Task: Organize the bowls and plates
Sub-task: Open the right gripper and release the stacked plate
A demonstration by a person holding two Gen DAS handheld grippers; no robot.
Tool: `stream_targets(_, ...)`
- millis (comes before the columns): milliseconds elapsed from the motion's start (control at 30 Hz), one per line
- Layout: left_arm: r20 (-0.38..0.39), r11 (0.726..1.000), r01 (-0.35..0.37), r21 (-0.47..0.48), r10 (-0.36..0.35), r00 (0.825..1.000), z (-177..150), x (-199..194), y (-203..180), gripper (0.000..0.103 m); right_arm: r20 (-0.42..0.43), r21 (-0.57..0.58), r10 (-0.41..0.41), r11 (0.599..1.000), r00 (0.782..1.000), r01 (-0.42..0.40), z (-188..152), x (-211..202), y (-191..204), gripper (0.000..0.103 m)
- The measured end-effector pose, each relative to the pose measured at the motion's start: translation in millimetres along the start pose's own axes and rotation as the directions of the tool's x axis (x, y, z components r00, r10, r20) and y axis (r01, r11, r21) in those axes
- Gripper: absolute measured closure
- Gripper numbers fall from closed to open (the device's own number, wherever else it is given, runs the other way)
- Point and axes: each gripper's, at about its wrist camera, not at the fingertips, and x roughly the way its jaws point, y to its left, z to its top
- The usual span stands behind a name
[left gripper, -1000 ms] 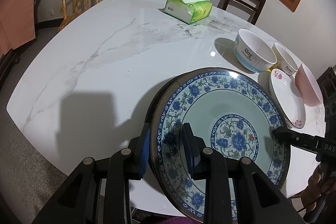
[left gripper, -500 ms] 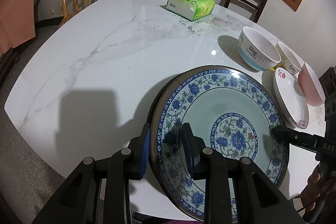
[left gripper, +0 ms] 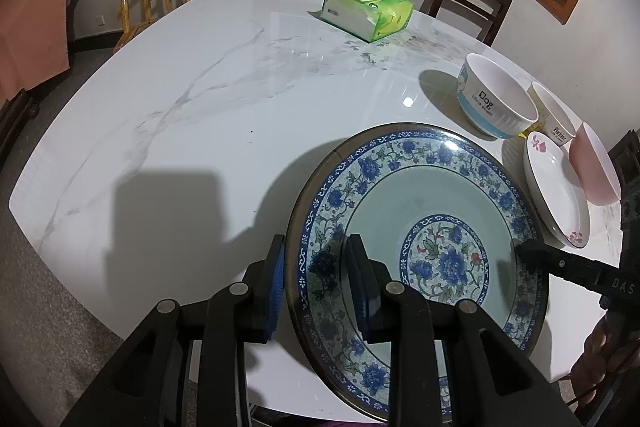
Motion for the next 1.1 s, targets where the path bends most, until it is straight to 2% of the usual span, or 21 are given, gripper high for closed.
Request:
stream_targets(133, 0.037, 0.999, -0.033, 0.023, 0.032, 0.999, 0.4, -3.7, -3.2, 0.073, 0.011, -0.033, -0.032, 0.999, 0.999, 0.032, -0.9, 0.0, 5.2, 0.088)
stream_targets(233, 0.089, 0.996, -0.070, 0.064, 0.064, 0.994, 0.3, -11.0, -10.1, 0.060, 0.017, -0.051, -0.049, 0.997, 0.999, 0.050, -0.1, 1.2, 8.9, 0.088)
stream_targets(300, 0.119, 0.992, -0.092, 0.086, 0.082, 0.989, -0.2, -14.7, -14.2, 0.059, 0.022, -0.065, -0.057, 0.996, 0.998, 0.058, 0.6, 1.9, 11.0, 0.088)
stream_targets(433, 0.131, 0.994, -0.072, 0.085, 0.060, 0.990, -0.4, -17.6, -15.3, 0.056, 0.048, -0.125, -0.104, 0.986, 0.993, 0.110, 0.5, 1.2, 20.2, 0.088)
stream_targets(533, 0.133, 0.995, -0.064, 0.073, 0.054, 0.990, -2.5, -18.3, -14.8, 0.049, 0.063, -0.157, -0.127, 0.978, 0.990, 0.135, 0.8, 1.5, 25.6, 0.088)
stream_targets(633, 0.141, 0.995, -0.064, 0.081, 0.052, 0.989, -5.7, -18.0, -17.0, 0.049, 0.079, -0.205, -0.149, 0.965, 0.986, 0.162, 0.5, 3.4, 30.2, 0.087)
stream_targets(767, 0.137, 0.993, -0.069, 0.101, 0.054, 0.989, -10.4, -15.3, -22.1, 0.048, 0.139, -0.324, -0.237, 0.907, 0.962, 0.270, -3.5, 6.0, 49.2, 0.083)
stream_targets(867, 0.132, 0.991, -0.072, 0.113, 0.057, 0.990, -12.3, -12.3, -25.2, 0.048, 0.209, -0.403, -0.332, 0.828, 0.920, 0.390, -9.2, 9.7, 58.1, 0.066)
stream_targets(933, 0.128, 0.990, -0.075, 0.115, 0.060, 0.990, -12.7, -10.3, -25.7, 0.047, 0.238, -0.439, -0.358, 0.790, 0.903, 0.428, -11.8, 11.0, 61.6, 0.065)
stream_targets(967, 0.126, 0.991, -0.075, 0.114, 0.060, 0.990, -12.6, -9.6, -25.4, 0.047, 0.241, -0.444, -0.361, 0.784, 0.901, 0.433, -12.0, 11.5, 61.5, 0.065)
stream_targets(1033, 0.125, 0.991, -0.074, 0.111, 0.060, 0.990, -12.8, -9.4, -25.0, 0.046, 0.245, -0.418, -0.353, 0.802, 0.903, 0.427, -9.8, 8.2, 56.9, 0.065)
stream_targets(1100, 0.125, 0.992, -0.069, 0.110, 0.055, 0.991, -12.9, -9.9, -25.3, 0.046, 0.251, -0.356, -0.305, 0.853, 0.919, 0.381, -7.8, -4.5, 46.3, 0.065)
